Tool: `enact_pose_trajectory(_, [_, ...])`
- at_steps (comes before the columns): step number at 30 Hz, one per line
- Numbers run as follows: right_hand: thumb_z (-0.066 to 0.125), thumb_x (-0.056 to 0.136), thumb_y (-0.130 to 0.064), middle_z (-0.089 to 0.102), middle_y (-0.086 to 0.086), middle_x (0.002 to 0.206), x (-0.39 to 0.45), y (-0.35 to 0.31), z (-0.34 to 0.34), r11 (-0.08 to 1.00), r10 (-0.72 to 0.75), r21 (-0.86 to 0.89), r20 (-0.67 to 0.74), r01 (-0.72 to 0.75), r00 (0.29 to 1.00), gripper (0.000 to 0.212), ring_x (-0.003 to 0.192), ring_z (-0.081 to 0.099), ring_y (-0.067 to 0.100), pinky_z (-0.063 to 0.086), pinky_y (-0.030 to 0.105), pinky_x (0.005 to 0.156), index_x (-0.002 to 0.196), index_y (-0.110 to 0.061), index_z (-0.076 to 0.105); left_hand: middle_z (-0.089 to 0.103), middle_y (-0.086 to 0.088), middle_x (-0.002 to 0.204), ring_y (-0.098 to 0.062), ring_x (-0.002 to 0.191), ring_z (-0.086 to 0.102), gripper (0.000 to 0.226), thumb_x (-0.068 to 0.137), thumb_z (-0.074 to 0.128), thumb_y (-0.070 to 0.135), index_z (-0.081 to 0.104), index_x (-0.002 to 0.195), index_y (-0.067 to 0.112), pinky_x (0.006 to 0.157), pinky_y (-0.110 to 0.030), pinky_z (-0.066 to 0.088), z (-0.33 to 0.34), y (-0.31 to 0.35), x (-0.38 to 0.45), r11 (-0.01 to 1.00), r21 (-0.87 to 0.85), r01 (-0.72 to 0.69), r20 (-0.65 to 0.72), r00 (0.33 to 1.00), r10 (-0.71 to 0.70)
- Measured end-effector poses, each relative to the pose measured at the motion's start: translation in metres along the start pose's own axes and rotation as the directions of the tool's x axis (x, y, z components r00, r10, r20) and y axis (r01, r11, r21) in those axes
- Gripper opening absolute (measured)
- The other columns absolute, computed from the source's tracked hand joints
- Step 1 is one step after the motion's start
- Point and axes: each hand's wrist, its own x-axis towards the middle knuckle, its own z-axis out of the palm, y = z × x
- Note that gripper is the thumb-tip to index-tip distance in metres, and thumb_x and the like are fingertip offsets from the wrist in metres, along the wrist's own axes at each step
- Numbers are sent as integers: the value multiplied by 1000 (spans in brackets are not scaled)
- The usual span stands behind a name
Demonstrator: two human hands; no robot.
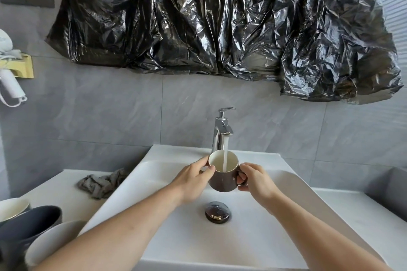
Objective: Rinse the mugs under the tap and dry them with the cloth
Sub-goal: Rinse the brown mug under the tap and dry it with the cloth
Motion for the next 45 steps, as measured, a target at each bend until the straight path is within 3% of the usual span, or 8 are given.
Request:
enact_pose_trajectory(4, [43, 102, -11, 56, -1, 65, 0, 1, -1, 998, -7, -60, -5, 6, 1000, 41, 72, 49, 22, 42, 37, 75, 62, -16, 50, 70, 17, 106, -2, 83, 55, 34, 106, 43, 39, 55, 134, 55, 87, -29, 46, 1, 1, 2, 999, 28, -30, -22, 999, 30])
enact_pose_trajectory(9, [44, 82, -34, 58, 0, 69, -1, 2, -2, 989, -71, -130, -23, 67, 997, 26, 74, 50, 22, 40, 38, 74, 62, -20, 52, 63, 37, 78, 8, 66, 53, 39, 108, 46, 30, 54, 142, 48, 73, -23, 42, 1, 1, 3, 998, 42, -52, -18, 998, 53])
enact_pose_trajectory(13, [40, 82, -39, 52, -6, 63, -1, 4, -6, 957, -180, -245, -75, 157, 981, 30, 64, 44, 15, 39, 36, 64, 60, -21, 47, 68, 24, 128, -4, 104, 63, 42, 107, 49, 33, 52, 145, 49, 105, -31, 48, 2, 3, 0, 998, 41, -53, -9, 999, 54])
enact_pose_trajectory(15, [37, 83, -41, 46, -9, 60, -1, 3, -8, 924, -238, -331, -102, 192, 966, 32, 59, 38, 12, 35, 34, 58, 59, -21, 42, 67, 20, 134, -10, 116, 64, 41, 106, 50, 36, 53, 143, 51, 111, -35, 46, 4, 1, 1, 997, 52, -50, -6, 999, 50])
enact_pose_trajectory(24, [45, 98, -16, 36, -1, 58, -1, 3, -10, 794, -371, -555, -120, 247, 921, 39, 59, 31, 17, 27, 38, 56, 61, -15, 33, 72, 23, 120, -10, 114, 67, 29, 101, 57, 39, 66, 127, 44, 108, -41, 49, 7, -8, 5, 995, 76, -66, -2, 998, 66])
enact_pose_trajectory(37, [33, 82, -34, 39, 4, 59, 1, 7, -11, 741, -384, -635, -133, 218, 914, 34, 58, 33, 21, 30, 36, 52, 63, -6, 37, 78, 21, 104, 5, 108, 68, 18, 99, 63, 31, 79, 107, 34, 106, -36, 51, 2, -6, 3, 994, 110, -26, -15, 999, 28])
enact_pose_trajectory(42, [32, 81, -36, 39, 4, 57, 0, 7, -10, 686, -396, -702, -137, 193, 908, 32, 56, 31, 21, 26, 34, 49, 60, -12, 31, 79, 17, 104, 1, 107, 70, 20, 100, 62, 32, 81, 104, 31, 103, -34, 53, 2, -3, 1, 985, 171, -5, -3, 1000, 6])
enact_pose_trajectory(45, [33, 80, -36, 48, 11, 59, 0, 6, -11, 672, -399, -720, -154, 175, 904, 33, 55, 33, 22, 25, 33, 48, 59, -11, 33, 80, 14, 94, -1, 95, 71, 22, 98, 64, 35, 78, 82, 37, 92, -28, 55, 3, -1, 0, 978, 210, 3, -12, 1000, 0])
